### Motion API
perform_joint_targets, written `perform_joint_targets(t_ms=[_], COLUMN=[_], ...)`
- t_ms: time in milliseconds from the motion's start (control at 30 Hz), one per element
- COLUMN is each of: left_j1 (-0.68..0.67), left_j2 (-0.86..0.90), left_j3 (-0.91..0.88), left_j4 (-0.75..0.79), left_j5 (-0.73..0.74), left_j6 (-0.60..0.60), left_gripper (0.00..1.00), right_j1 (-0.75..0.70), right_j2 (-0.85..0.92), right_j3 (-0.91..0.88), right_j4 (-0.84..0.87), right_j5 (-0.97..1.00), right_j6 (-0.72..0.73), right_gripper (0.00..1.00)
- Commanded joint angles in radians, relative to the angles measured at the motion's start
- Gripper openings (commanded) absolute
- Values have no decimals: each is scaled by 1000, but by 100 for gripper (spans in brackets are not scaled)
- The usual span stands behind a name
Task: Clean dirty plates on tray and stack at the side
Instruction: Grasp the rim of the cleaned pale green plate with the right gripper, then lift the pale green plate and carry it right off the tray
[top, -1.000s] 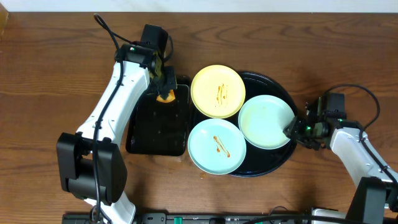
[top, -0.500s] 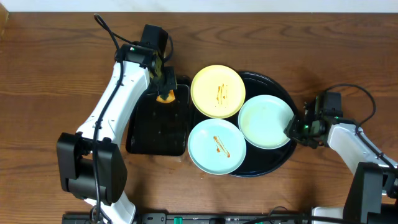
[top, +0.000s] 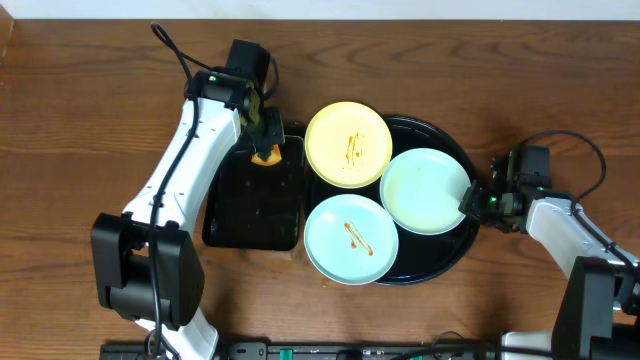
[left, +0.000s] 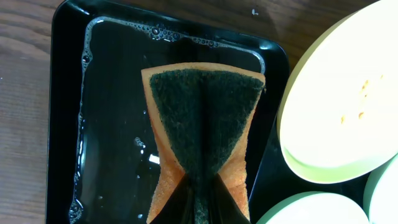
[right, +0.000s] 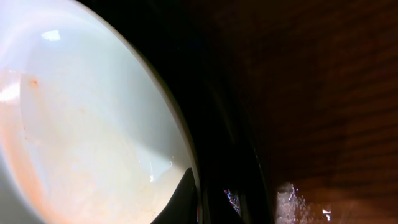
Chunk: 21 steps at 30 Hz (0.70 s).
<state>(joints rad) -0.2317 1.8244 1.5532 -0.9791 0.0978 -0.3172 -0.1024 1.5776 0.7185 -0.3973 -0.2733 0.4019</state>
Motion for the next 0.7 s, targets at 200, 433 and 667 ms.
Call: perform_joint_targets(t_ms=[200, 433, 667], left_j1=[2, 2, 2], left_j2=[-13, -13, -13], left_j3=[-5, -5, -5], left_j4=[-3, -4, -3], left_j5=[-1, -1, -1], left_j6=[-2, -2, -2], left_gripper=[7, 7, 7], right_j1=[-45, -103, -100], right_j2=[-19, -99, -153], right_j3=[4, 5, 13], right_j4=[42, 30, 1], right_j5=[-87, -91, -66], right_j6=[-42, -82, -220], right_gripper=[1, 1, 1])
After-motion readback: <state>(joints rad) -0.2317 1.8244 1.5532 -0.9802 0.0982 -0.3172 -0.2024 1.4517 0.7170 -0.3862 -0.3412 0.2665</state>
